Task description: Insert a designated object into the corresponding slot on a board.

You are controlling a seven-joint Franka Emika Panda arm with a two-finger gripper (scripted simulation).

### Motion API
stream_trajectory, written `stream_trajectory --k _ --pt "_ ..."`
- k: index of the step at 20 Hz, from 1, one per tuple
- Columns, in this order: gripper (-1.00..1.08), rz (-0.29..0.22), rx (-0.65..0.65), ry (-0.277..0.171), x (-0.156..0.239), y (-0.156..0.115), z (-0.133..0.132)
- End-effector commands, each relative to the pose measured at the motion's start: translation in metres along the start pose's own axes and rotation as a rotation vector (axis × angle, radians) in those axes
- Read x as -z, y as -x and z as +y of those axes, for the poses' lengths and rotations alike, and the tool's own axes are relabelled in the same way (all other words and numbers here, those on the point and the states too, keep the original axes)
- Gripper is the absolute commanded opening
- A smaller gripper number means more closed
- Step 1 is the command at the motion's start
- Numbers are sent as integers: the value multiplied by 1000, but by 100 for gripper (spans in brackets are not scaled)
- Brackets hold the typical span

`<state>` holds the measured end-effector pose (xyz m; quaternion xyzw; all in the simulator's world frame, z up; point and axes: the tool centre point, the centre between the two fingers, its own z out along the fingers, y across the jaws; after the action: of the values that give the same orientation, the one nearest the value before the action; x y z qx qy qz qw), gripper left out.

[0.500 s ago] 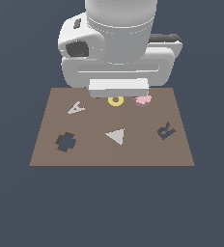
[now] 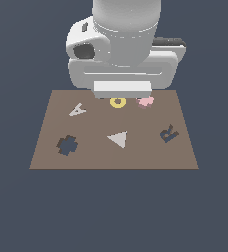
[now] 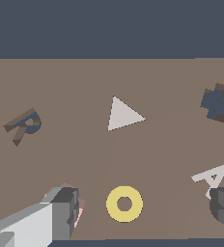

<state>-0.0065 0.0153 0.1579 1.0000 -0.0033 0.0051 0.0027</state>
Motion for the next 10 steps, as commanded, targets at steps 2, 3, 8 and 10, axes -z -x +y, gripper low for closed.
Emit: stream_trajectory --k 2,3,8,10 --pt "100 -1 -31 0 -9 9 -6" --pt "100 -2 -43 0 -12 12 -9" --pt "100 -4 -115 -1 -31 30 -24" --pt "100 -5 -149 -1 -41 38 -32"
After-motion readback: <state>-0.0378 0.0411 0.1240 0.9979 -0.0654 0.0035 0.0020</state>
